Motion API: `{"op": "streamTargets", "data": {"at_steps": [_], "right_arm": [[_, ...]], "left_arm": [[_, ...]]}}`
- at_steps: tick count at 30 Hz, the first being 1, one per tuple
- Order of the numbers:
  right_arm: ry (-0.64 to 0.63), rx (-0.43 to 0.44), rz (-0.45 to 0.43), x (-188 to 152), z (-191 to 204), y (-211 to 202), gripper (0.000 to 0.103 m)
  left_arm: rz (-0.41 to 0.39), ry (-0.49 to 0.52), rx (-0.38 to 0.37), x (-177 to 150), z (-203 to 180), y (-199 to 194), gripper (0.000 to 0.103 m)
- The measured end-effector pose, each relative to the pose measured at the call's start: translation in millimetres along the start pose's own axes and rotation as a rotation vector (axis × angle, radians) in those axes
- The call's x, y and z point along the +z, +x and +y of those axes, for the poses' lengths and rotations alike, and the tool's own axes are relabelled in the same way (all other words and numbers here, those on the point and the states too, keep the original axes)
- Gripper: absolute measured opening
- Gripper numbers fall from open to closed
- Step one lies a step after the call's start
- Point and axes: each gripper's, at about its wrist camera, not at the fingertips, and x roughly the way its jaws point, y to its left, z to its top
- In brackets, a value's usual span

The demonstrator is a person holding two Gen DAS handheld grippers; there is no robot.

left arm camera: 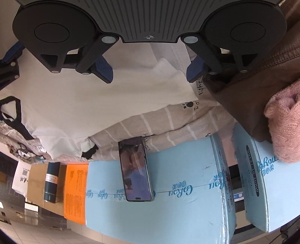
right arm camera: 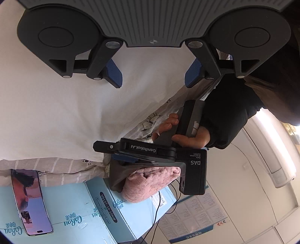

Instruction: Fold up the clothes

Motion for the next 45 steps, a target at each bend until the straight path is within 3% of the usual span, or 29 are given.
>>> {"op": "streamTargets", "data": {"at_steps": [6, 8, 9, 11, 13, 15, 18, 22, 23, 24, 26, 31, 34, 38, 40, 43, 44, 45], "right_arm": [[-0.012, 0.012, -0.005, 1, 2, -1, 0.072], [-0.013, 0.014, -0.004, 1, 2, -1, 0.072], [-0.014, 0.015, -0.003, 2, 2, 0, 0.072], [-0.016, 0.016, -0.005, 2, 2, 0, 0.072], [-0.019, 0.017, -0.008, 2, 3, 0, 0.072], [-0.024, 0.016, -0.010, 2, 4, 0, 0.072], [-0.036, 0.012, -0.013, 1, 6, 0, 0.072], [-0.047, 0.015, -0.014, 0, 7, -1, 0.072], [-0.048, 0.015, -0.014, 0, 7, -1, 0.072], [-0.047, 0.017, -0.014, 0, 7, -1, 0.072], [-0.045, 0.020, -0.013, 0, 7, -1, 0.072], [-0.042, 0.024, -0.010, 0, 6, 0, 0.072], [-0.044, 0.025, -0.009, 0, 6, 0, 0.072], [-0.048, 0.028, -0.010, 0, 7, -1, 0.072], [-0.057, 0.034, -0.013, 0, 9, -1, 0.072], [-0.068, 0.039, -0.010, -1, 11, -1, 0.072], [-0.072, 0.039, -0.010, -1, 11, -1, 0.072], [-0.076, 0.038, -0.011, -1, 12, -1, 0.072]], "left_arm": [[0.066, 0.102, 0.196, -16, -4, -9, 0.089], [0.060, 0.160, 0.306, -19, -9, -17, 0.089], [0.051, 0.148, 0.321, -19, -7, -22, 0.088], [0.015, 0.067, 0.282, -16, 0, -32, 0.086], [-0.027, -0.017, 0.181, -12, 2, -38, 0.084], [-0.029, -0.071, 0.076, -10, -1, -34, 0.068], [0.018, -0.080, -0.004, -10, -12, -15, 0.044], [0.033, -0.126, 0.006, -16, -9, -1, 0.032], [0.029, -0.142, 0.009, -16, -6, -2, 0.015], [0.028, -0.143, 0.011, -17, -5, -3, 0.007], [0.025, -0.142, 0.015, -19, -3, -6, 0.003], [0.030, -0.118, 0.035, -23, 1, -12, 0.004], [0.020, -0.118, 0.070, -23, 4, -16, 0.010], [-0.026, -0.184, 0.069, -23, 14, -39, 0.011], [-0.041, -0.221, 0.040, -26, 16, -54, 0.017], [-0.049, -0.281, -0.042, -40, 11, -76, 0.053], [-0.045, -0.299, -0.072, -47, 7, -83, 0.061], [-0.038, -0.310, -0.095, -53, 2, -88, 0.061]]}}
